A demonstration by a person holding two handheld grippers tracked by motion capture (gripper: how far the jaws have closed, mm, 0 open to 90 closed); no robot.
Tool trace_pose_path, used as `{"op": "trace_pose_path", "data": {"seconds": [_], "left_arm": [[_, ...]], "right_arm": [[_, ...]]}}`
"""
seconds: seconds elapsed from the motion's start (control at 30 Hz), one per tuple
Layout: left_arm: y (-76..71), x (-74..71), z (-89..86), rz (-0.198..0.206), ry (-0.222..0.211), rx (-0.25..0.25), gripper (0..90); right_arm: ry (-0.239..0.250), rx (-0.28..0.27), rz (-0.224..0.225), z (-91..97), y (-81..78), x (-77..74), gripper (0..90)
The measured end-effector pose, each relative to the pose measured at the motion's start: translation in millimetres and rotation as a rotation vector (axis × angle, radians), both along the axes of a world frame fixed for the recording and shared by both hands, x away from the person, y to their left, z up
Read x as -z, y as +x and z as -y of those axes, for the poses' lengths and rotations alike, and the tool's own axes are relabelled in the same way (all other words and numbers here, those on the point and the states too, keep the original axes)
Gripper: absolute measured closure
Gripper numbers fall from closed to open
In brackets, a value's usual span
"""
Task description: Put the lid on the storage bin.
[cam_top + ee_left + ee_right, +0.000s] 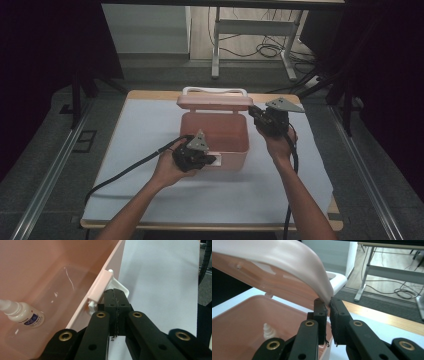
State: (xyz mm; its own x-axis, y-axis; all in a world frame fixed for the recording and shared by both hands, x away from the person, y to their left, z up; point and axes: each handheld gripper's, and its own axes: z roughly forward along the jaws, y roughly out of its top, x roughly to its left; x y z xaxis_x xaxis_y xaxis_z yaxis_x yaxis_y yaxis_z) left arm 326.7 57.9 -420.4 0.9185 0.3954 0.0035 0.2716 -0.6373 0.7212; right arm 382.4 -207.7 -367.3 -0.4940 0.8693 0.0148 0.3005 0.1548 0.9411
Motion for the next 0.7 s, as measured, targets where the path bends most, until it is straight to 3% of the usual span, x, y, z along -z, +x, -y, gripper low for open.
{"op": "trace_pose_path", "data": {"seconds": [0.53, 0.7], "left_arm": [[-1.1, -0.2, 0.7, 0.005, 0.005, -0.008, 90.0], [-1.3, -0.2, 0.7, 0.008, 0.006, -0.008, 90.0]], "right_arm": [[0.070, -0.071, -0.084, 12.5, -15.7, 8.4, 84.2], [0.061, -0.092, -0.099, 15.2, -21.5, 14.7, 84.2]]}}
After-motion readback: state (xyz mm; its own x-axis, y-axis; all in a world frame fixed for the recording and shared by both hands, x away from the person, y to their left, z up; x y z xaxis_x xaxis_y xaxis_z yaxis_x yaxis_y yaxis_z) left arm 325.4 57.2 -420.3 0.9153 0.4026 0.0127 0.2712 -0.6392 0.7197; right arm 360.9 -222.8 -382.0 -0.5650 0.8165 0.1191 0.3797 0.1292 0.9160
